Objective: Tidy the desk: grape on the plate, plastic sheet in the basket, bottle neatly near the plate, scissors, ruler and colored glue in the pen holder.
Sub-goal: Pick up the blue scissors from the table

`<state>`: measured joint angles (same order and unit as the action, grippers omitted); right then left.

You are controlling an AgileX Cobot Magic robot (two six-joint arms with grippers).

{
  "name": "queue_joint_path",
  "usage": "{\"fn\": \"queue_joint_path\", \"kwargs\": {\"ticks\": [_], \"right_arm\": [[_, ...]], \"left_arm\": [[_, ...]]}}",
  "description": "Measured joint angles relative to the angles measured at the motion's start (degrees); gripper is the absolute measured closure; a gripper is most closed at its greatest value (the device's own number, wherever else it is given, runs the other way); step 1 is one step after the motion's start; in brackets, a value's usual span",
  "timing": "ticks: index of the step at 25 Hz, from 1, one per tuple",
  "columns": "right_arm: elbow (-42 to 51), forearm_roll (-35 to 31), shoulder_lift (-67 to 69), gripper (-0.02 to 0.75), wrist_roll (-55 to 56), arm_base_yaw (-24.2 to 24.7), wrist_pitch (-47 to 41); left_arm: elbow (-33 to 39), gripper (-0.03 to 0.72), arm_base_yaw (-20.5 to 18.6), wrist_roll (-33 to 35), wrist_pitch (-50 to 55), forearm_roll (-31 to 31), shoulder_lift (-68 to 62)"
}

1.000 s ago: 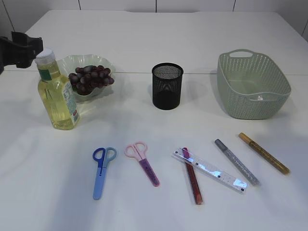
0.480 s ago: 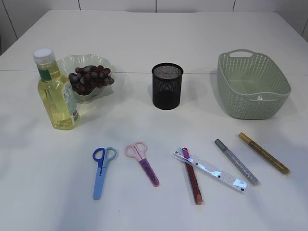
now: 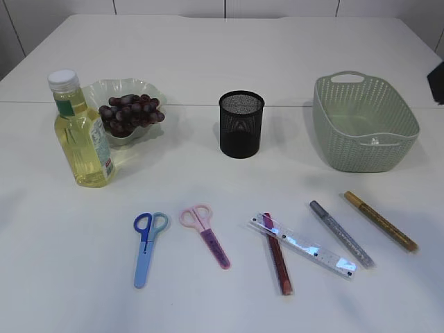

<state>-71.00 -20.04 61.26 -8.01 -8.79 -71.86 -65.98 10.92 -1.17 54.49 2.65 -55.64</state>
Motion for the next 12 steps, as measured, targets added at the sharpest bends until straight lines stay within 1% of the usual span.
{"fn": "queue_joint_path", "kwargs": {"ticks": [3,6,9,12], "right_arm": [[0.0,-0.14,0.0,0.181,-0.71,-0.38,0.0],[0.0,-0.14,0.0,0.181,-0.85,-0.38,0.0],[0.0,-0.14,0.37,0.181,-0.89,-0.38,0.0],[0.0,-0.22,1.72,0.181,-0.89,-0.38,0.0]], "left_arm": [[-1.6,0.105,0.0,-1.29,7.55,0.0,0.0],[-2.35,0.105,0.0,-1.52,12.53,0.0,0.0],[-2.46,0.107,0.0,-1.64,15.23,0.13,0.15],[-2.46,0.127,0.0,-1.64,16.43,0.97,0.52]]}}
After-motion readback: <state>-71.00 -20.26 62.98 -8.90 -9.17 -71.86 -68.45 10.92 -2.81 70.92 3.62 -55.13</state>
